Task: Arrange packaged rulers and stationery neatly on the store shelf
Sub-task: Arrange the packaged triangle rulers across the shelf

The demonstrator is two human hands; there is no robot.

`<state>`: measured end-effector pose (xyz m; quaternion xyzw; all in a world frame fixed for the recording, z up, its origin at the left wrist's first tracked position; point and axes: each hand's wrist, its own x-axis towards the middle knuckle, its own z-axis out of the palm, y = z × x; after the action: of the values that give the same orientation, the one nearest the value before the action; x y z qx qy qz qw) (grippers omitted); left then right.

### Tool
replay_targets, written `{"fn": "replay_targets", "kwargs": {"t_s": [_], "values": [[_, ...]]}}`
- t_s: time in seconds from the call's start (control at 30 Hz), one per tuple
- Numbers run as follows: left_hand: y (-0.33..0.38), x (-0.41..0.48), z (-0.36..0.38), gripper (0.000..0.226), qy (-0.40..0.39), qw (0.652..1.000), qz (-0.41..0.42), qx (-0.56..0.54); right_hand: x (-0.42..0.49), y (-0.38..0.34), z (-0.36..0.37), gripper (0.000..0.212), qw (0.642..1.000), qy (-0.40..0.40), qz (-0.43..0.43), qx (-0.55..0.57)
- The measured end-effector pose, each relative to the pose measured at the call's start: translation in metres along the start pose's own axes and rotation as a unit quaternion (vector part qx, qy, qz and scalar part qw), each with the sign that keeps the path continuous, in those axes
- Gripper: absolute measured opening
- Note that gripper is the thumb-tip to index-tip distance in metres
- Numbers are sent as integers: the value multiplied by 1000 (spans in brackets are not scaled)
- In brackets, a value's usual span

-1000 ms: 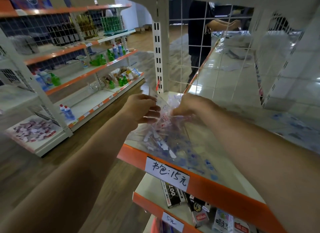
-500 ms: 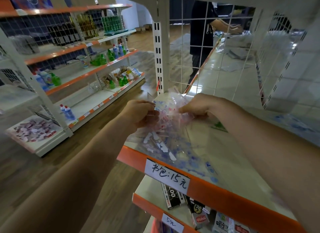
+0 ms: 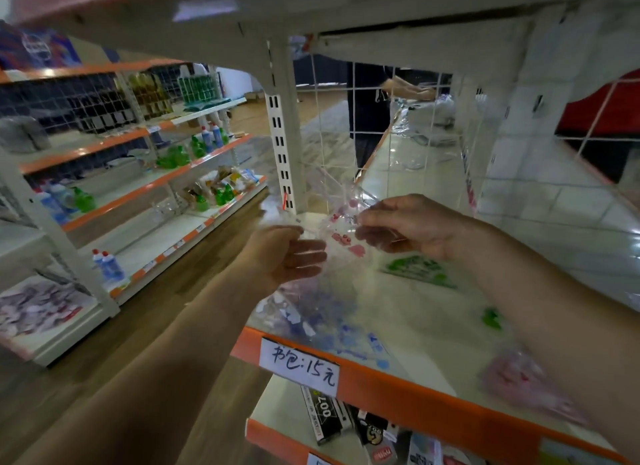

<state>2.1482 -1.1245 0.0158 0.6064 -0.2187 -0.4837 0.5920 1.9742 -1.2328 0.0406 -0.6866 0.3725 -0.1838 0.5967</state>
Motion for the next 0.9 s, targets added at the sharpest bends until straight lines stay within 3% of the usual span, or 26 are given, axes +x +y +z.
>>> {"fn": "replay_targets", "kwargs": {"t_s": [0.07,0.17,0.3,0.4,0.53,0.7,0.8,0.9], "values": [[-4,-8,22,22,-61,995,-36,-72,-11,1,4,11,1000,11,-2,-11],[-12,-15,52,43,-116,980,-66,-145,-24,7,5,22,993,72,-31,-90],[-25,-27,75,15,-153,979,-67,-114,-46,16,-6,19,980,76,-45,-178],[-28,-32,82,22,-181,976,-68,-98,-68,20,-22,19,989,29,-19,-142],[-30,-32,89,41,-224,968,-61,-91,-86,29,-46,20,987,86,-13,-138],[-35,-33,104,27,-224,963,-87,-121,-103,36,-57,12,982,105,-19,-155],[-34,-38,115,15,-276,951,-85,-113,-111,37,-61,25,982,107,-34,-151],[-35,-43,124,12,-317,942,-63,-89,-119,39,-67,23,983,100,-39,-150]]}}
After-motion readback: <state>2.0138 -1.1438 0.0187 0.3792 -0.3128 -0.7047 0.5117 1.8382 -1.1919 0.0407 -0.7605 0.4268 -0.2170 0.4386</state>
